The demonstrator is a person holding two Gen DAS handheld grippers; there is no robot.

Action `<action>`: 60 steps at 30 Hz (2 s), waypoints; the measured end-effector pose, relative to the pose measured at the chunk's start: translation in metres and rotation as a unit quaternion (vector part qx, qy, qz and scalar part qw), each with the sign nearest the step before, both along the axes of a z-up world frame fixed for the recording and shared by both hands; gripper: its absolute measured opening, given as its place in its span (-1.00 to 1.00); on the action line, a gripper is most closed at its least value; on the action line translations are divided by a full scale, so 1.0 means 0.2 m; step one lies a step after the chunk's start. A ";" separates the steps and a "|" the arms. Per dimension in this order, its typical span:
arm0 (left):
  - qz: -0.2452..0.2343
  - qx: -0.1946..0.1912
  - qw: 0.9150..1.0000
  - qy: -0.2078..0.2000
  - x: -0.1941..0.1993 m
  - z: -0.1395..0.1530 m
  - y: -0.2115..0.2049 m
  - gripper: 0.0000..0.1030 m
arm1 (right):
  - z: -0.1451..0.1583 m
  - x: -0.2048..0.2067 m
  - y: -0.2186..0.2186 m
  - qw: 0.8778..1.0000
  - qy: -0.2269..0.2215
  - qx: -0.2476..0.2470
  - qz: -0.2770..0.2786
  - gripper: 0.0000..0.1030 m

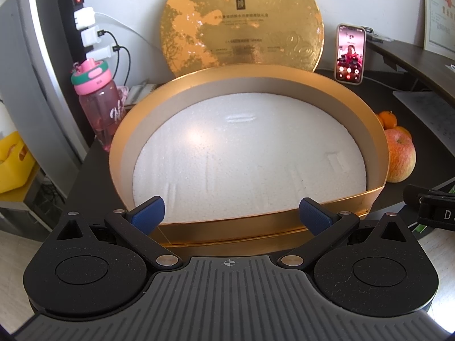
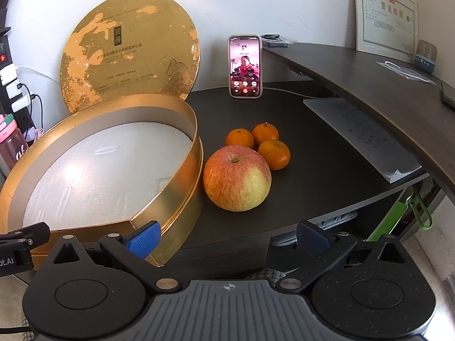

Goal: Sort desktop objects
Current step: 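Move the right gripper to the apple and close on it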

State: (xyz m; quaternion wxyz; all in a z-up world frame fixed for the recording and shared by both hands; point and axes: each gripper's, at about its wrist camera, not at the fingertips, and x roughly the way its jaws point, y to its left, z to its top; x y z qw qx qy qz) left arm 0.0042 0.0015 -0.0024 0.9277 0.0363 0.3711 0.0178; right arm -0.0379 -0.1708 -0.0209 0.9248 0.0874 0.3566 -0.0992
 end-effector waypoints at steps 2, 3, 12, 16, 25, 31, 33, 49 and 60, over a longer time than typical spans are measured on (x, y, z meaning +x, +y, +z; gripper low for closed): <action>0.000 0.000 1.000 0.000 0.01 0.00 0.00 1.00 | 0.00 0.01 -0.02 1.000 -0.005 0.007 0.002 0.99; -0.001 -0.001 1.000 -0.001 0.01 0.00 0.00 1.00 | -0.01 0.01 -0.04 1.000 -0.009 0.010 0.005 0.99; -0.006 -0.015 1.000 -0.026 0.02 0.01 0.04 0.97 | -0.04 0.00 -0.22 0.994 -0.103 0.038 0.011 0.99; -0.012 -0.016 1.000 -0.023 0.04 -0.01 0.05 0.94 | -0.10 0.03 -0.27 0.988 -0.116 0.085 0.052 0.99; 0.002 -0.025 0.999 -0.022 0.06 -0.04 0.06 0.95 | -0.15 0.14 -0.20 0.992 -0.089 -0.002 0.090 0.98; -0.002 -0.033 0.999 -0.018 0.07 -0.04 0.07 0.95 | -0.22 0.22 -0.22 0.991 -0.076 -0.011 0.113 0.91; -0.001 -0.036 0.999 -0.015 0.08 -0.04 0.07 0.95 | -0.24 0.24 -0.23 0.990 -0.071 -0.011 0.119 0.80; 0.004 -0.026 1.000 -0.013 0.08 -0.05 0.06 0.95 | -0.30 0.33 -0.27 0.988 -0.069 0.005 0.135 0.63; 0.007 -0.028 1.000 -0.012 0.08 -0.05 0.08 0.95 | -0.29 0.28 -0.34 0.992 -0.050 -0.002 0.120 0.63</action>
